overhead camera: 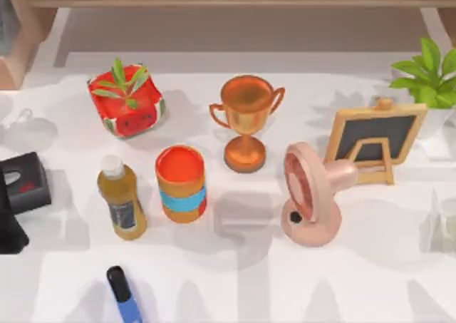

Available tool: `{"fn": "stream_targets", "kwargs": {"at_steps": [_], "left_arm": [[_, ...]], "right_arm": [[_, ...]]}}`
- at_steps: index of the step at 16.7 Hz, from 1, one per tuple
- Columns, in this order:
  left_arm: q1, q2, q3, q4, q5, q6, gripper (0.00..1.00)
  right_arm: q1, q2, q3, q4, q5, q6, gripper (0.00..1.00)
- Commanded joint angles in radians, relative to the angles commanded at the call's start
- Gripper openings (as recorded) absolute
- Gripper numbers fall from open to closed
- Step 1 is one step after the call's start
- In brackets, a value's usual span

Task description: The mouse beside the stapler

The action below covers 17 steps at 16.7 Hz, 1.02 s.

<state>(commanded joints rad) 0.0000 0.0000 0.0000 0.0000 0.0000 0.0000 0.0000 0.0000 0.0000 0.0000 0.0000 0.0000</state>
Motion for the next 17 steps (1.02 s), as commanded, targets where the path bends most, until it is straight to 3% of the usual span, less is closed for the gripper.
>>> {"fn": "stream_targets", "kwargs": {"at_steps": [4,8,17], "left_arm": [[0.000,0.000,0.000,0.000,0.000,0.000,1.00],[0.000,0.000,0.000,0.000,0.000,0.000,1.00],[0.000,0.000,0.000,0.000,0.000,0.000,1.00]], "right_arm": [[-0.003,0.025,0.018,-0.022,-0.003,-0.006,1.00],[-0.022,0.200,0.150,-0.160,-0.020,-0.049,1.00],[-0.117,1.055,0.812,-0.649,-0.057,-0.221,1.00]]}}
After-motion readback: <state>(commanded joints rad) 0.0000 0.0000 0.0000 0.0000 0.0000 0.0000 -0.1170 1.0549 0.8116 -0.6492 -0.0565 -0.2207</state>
